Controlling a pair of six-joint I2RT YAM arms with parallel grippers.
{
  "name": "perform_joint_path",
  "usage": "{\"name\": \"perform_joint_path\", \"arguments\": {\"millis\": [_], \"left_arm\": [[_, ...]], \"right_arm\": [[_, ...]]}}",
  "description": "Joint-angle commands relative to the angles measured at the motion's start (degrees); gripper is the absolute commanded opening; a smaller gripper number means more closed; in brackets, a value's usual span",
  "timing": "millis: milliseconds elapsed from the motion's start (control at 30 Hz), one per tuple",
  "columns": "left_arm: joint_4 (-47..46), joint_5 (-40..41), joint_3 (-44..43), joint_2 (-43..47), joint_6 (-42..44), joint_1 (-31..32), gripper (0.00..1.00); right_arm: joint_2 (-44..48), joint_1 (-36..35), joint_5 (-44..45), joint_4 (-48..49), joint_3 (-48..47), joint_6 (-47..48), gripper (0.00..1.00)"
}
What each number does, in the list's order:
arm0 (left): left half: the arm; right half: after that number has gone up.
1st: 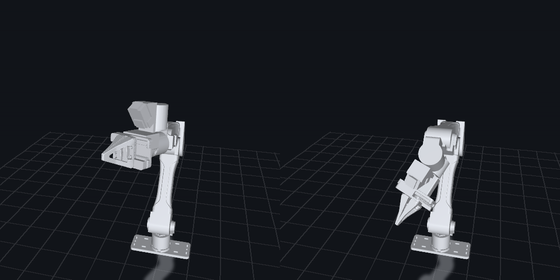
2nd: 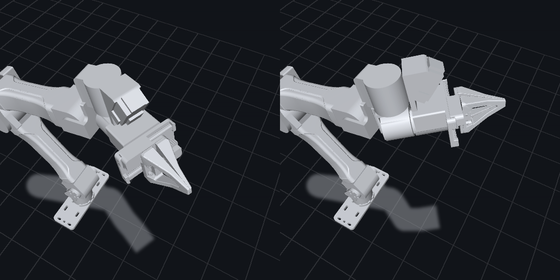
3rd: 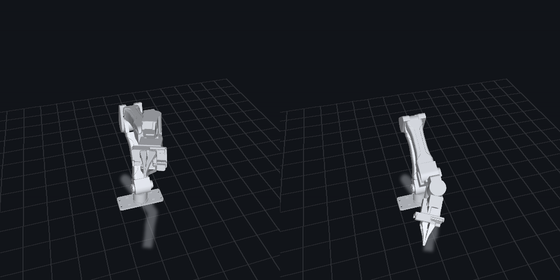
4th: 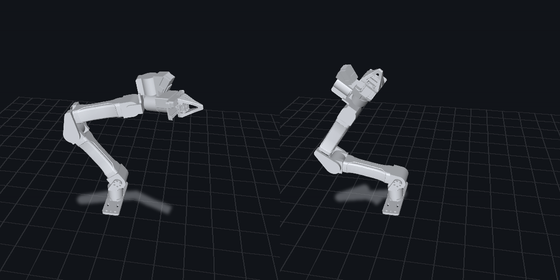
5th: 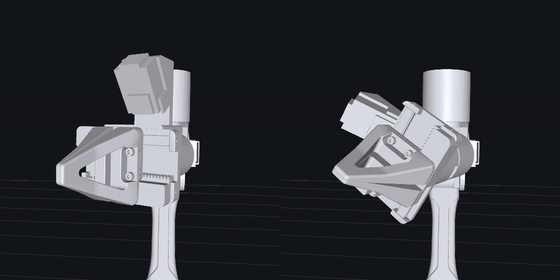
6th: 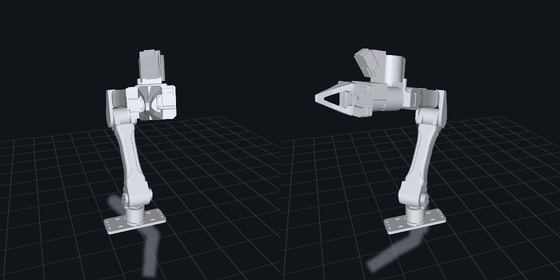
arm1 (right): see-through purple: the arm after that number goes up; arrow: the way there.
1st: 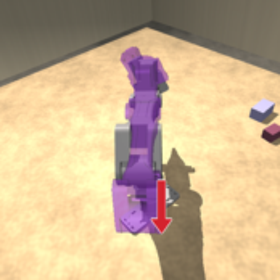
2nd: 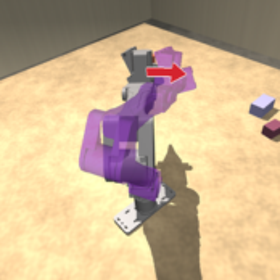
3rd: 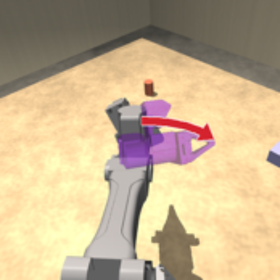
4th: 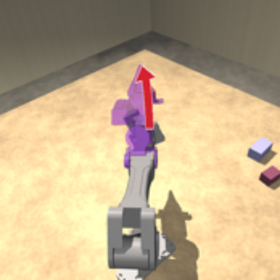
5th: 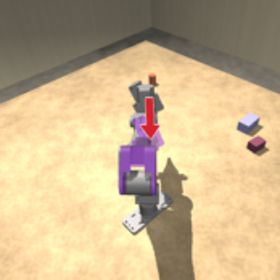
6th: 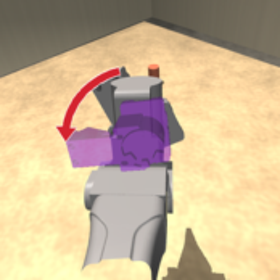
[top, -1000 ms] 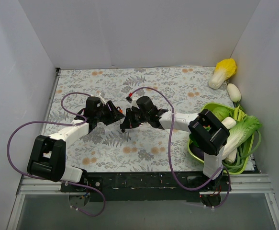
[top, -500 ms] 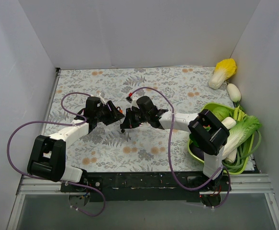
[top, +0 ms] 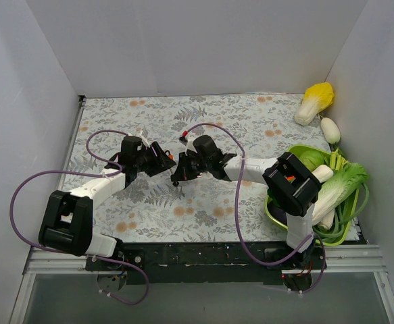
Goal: Unlock with the key
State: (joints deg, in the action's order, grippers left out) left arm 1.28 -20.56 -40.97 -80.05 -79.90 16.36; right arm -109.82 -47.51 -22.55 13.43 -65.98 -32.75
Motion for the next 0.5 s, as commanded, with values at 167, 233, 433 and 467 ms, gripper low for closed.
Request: {"name": "perform_joint_path", "arguments": {"millis": [167, 233, 433, 467], "left_arm": [[-1.7, -0.8, -1.0, 2.8, 0.6, 0.3, 0.0], [-1.8, -0.9, -1.1, 2.8, 0.6, 0.3, 0.0], [-1.8, -1.0, -1.1, 2.8, 0.6, 0.2, 0.0], [-1.9, -1.0, -1.0, 2.8, 0.6, 0.3, 0.0]], "right_arm": [[-0.3, 0.5, -0.7, 1.5, -3.9, 0.9, 0.01], [-0.2, 0.6, -0.9, 1.5, -3.9, 0.9, 0.01], [-0.4, 0.6, -0.8, 1.3, -4.2, 1.0, 0.01], [-0.7, 0.7, -0.9, 1.3, -4.3, 1.1, 0.01]]}}
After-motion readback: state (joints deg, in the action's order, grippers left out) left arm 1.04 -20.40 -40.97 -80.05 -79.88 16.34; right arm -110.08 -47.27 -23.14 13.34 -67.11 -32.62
